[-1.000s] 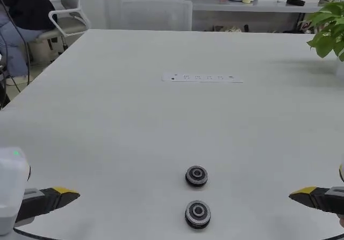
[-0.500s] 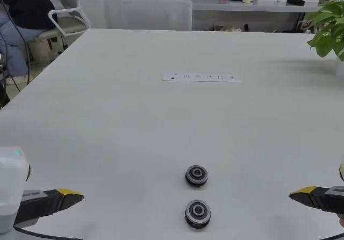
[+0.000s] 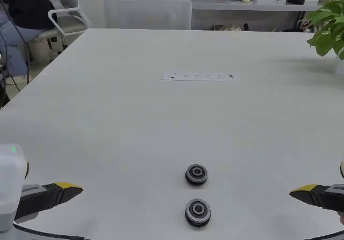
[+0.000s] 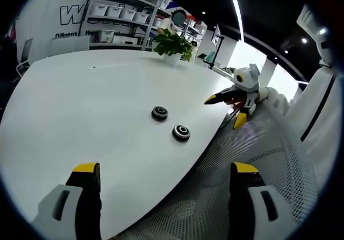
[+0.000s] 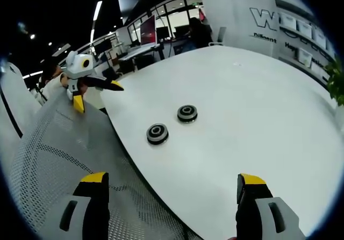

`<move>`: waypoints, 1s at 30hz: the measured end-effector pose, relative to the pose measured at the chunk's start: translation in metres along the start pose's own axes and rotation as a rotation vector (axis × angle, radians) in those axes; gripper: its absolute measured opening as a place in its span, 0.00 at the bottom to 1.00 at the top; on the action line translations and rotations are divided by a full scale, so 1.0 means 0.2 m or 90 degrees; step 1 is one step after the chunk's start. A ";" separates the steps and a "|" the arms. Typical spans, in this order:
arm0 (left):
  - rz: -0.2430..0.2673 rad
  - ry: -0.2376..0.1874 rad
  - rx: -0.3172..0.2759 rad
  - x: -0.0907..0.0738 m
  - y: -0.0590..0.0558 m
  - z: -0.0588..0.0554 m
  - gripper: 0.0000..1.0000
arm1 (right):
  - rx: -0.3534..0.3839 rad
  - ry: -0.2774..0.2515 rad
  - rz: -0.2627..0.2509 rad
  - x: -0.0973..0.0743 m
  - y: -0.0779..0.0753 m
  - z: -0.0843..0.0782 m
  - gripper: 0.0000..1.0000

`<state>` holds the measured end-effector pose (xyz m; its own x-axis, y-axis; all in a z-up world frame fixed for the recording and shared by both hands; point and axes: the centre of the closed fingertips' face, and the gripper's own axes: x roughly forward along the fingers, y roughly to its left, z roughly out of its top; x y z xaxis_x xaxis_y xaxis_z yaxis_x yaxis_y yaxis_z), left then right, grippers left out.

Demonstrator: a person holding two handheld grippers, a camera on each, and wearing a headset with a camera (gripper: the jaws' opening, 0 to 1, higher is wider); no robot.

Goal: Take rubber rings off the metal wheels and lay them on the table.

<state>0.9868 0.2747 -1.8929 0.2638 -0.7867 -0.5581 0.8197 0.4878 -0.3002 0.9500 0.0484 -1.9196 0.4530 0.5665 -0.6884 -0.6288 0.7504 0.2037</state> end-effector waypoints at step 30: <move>-0.041 -0.043 0.106 -0.06 -0.09 0.21 0.97 | -0.037 -0.099 -0.040 -0.20 0.00 0.26 0.99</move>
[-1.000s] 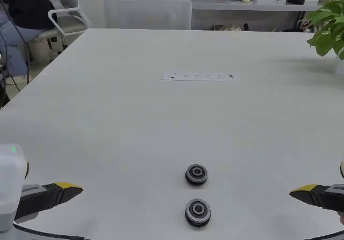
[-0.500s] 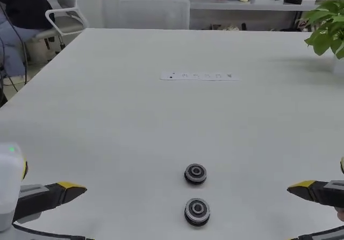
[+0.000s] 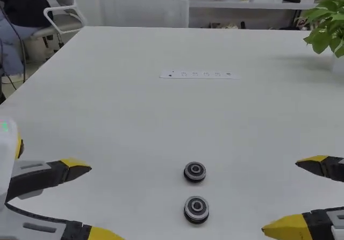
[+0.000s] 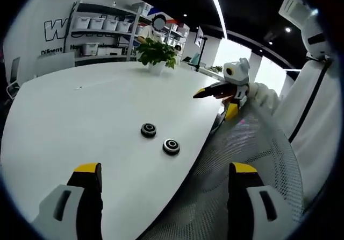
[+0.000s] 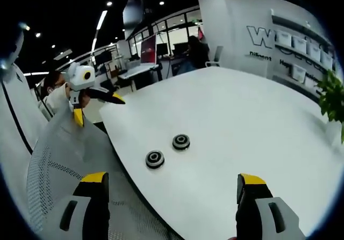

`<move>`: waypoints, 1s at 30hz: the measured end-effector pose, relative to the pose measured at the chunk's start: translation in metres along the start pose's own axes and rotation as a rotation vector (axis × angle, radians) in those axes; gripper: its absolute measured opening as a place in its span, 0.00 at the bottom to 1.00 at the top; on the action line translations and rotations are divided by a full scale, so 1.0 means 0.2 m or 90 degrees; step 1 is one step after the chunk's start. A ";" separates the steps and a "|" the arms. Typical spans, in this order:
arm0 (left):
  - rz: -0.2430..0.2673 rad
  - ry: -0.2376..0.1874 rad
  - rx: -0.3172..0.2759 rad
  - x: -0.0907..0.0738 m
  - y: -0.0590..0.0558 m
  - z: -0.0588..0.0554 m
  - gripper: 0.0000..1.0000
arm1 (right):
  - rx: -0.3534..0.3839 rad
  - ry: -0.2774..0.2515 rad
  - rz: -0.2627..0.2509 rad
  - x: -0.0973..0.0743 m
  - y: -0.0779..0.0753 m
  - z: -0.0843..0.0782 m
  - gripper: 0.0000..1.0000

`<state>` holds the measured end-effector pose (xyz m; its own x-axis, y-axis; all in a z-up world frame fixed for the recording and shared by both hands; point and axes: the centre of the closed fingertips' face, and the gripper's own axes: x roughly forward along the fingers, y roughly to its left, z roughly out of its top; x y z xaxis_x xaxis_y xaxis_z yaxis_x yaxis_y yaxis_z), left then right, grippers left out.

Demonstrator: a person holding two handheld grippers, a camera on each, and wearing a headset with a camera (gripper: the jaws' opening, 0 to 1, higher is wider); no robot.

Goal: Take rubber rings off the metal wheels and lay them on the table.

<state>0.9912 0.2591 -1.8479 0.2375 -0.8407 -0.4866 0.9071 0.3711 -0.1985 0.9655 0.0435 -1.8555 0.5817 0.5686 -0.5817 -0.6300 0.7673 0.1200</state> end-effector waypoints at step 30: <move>-0.083 -0.101 0.306 0.24 -0.13 0.66 0.83 | -0.186 -0.068 0.052 0.09 0.11 0.53 0.85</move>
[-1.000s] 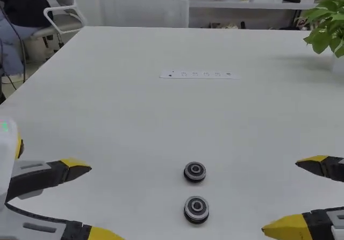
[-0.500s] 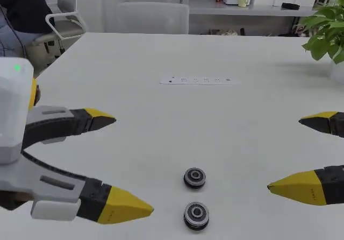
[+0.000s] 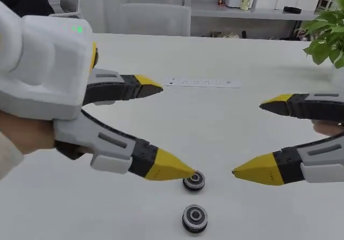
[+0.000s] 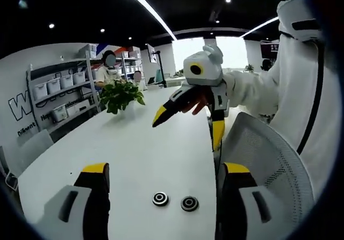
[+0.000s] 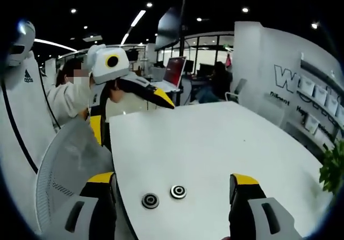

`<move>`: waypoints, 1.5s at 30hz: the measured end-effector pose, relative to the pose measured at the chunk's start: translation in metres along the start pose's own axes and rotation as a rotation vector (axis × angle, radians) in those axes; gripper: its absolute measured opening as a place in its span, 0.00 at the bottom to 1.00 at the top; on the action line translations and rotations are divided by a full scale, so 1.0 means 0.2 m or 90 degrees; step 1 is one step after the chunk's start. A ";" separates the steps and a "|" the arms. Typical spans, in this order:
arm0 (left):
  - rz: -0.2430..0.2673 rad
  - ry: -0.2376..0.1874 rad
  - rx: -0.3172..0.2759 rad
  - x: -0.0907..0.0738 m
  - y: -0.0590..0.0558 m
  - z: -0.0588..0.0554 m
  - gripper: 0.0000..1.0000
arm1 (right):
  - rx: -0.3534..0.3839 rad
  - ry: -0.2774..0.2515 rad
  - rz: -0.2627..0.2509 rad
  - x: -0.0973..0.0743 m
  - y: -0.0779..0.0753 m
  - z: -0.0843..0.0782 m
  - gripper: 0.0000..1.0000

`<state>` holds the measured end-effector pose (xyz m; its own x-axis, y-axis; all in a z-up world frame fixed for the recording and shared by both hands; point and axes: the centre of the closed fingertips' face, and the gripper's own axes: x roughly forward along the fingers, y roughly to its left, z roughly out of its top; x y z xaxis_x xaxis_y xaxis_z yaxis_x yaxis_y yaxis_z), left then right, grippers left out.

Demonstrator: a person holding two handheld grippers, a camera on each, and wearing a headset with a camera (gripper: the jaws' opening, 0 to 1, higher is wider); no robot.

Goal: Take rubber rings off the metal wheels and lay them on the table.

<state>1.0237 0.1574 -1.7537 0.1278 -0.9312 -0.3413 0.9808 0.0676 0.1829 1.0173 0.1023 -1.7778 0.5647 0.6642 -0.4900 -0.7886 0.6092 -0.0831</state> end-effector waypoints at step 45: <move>-0.113 0.093 -0.028 0.38 -0.27 -0.70 0.31 | 0.056 0.171 0.165 0.44 0.25 -0.70 0.33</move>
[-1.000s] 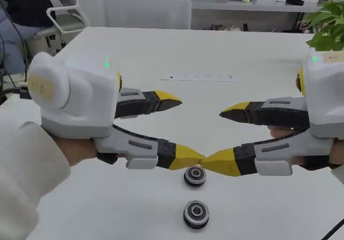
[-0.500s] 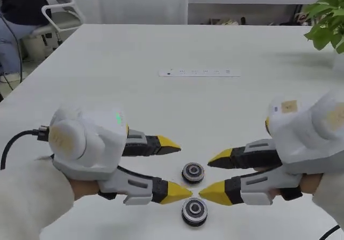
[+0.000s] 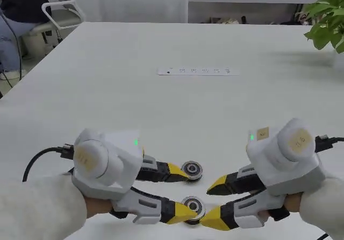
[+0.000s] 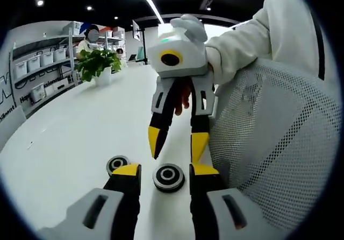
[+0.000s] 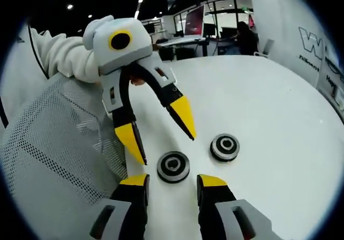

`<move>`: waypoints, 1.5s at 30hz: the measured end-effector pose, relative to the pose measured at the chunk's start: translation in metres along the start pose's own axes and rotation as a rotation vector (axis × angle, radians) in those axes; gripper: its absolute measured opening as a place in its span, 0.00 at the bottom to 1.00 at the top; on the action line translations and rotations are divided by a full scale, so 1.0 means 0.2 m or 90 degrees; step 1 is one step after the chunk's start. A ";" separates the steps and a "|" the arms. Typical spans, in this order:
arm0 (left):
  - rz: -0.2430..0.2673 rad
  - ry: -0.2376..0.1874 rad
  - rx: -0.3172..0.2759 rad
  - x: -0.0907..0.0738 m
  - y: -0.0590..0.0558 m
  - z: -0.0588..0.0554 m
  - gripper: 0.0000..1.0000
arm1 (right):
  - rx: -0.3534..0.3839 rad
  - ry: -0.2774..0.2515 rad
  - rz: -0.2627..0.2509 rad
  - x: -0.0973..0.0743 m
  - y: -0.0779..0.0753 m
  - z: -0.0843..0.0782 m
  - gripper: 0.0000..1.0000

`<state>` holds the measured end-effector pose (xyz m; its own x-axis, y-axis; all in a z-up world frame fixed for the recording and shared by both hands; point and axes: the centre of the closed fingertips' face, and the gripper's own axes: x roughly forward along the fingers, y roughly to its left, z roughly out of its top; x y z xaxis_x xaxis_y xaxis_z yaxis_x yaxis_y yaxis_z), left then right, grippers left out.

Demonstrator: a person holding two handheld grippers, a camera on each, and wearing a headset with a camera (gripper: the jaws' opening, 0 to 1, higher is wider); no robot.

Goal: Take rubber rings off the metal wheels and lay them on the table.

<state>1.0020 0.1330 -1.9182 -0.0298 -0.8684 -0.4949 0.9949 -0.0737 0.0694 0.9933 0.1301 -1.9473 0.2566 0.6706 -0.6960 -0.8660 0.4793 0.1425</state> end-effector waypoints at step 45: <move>-0.001 -0.002 -0.021 0.07 0.00 -0.08 0.08 | -0.055 0.041 -0.023 0.04 -0.03 -0.05 0.08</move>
<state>1.0022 0.1292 -1.9380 -0.0312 -0.8701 -0.4918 0.9975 -0.0582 0.0396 0.9953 0.1269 -1.9614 0.2625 0.6148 -0.7437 -0.8910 0.4504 0.0578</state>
